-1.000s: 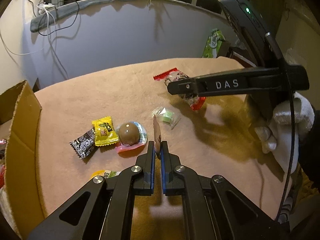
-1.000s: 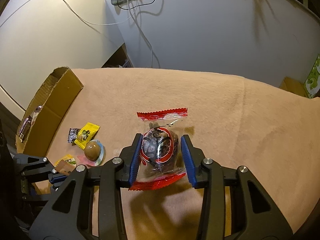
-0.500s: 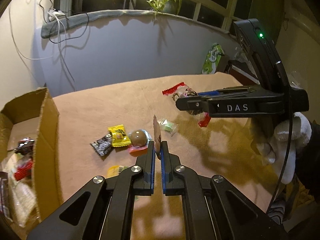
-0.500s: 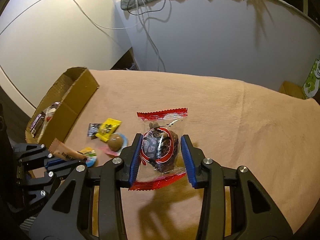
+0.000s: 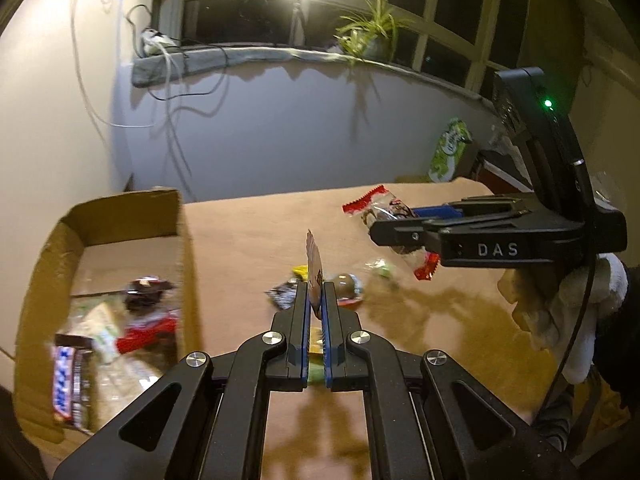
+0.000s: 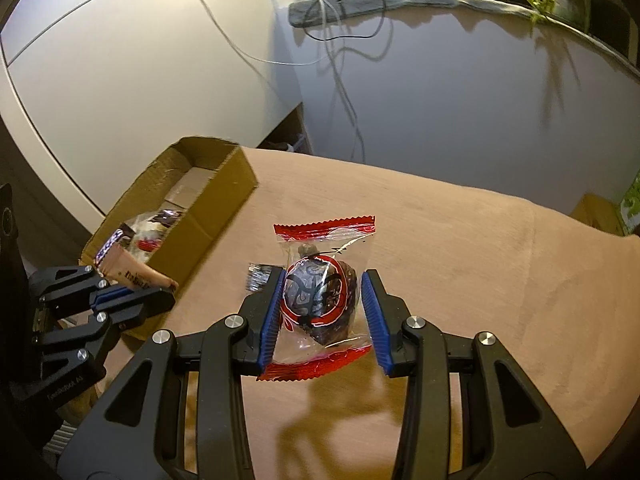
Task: Organize snacks
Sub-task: 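Carry the cake and pink candy into the box and open both grippers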
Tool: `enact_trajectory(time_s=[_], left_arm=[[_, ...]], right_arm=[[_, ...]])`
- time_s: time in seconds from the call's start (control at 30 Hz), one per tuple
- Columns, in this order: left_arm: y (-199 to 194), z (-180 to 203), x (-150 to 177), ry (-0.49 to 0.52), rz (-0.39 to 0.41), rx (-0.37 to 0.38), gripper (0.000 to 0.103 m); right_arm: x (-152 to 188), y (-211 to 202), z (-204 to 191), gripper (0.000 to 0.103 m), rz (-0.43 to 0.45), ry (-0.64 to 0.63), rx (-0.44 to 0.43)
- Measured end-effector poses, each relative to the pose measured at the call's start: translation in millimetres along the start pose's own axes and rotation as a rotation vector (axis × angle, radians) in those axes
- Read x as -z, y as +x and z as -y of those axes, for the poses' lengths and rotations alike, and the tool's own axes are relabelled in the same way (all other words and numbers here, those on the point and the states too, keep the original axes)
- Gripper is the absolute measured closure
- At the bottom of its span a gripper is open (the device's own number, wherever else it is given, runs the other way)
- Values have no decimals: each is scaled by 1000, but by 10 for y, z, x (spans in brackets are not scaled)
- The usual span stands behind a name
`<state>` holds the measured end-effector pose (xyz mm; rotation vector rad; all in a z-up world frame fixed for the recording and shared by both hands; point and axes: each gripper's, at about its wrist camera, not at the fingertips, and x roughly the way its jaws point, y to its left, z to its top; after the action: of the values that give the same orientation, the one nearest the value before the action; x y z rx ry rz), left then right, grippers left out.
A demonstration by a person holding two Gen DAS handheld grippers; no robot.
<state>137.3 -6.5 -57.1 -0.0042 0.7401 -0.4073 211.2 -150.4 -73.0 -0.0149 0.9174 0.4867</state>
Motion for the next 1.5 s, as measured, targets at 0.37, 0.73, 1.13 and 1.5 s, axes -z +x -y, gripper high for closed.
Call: enact_trajectory(time_s=[0.37, 0.73, 1.13, 1.5], left_arm=[[-234, -552, -63, -69, 47, -74, 99], [-344, -1062, -84, -112, 57, -151, 99], [-259, -1375, -173, -124, 32, -178, 99], [-162, -1515, -230, -143, 16, -192, 99]], right_arm=[[-248, 170, -493, 62, 2, -58, -40], [-519, 462, -949, 62, -5, -112, -90], [-753, 839, -1235, 62, -25, -140, -136], [-871, 1094, -1332, 62, -47, -155, -169]])
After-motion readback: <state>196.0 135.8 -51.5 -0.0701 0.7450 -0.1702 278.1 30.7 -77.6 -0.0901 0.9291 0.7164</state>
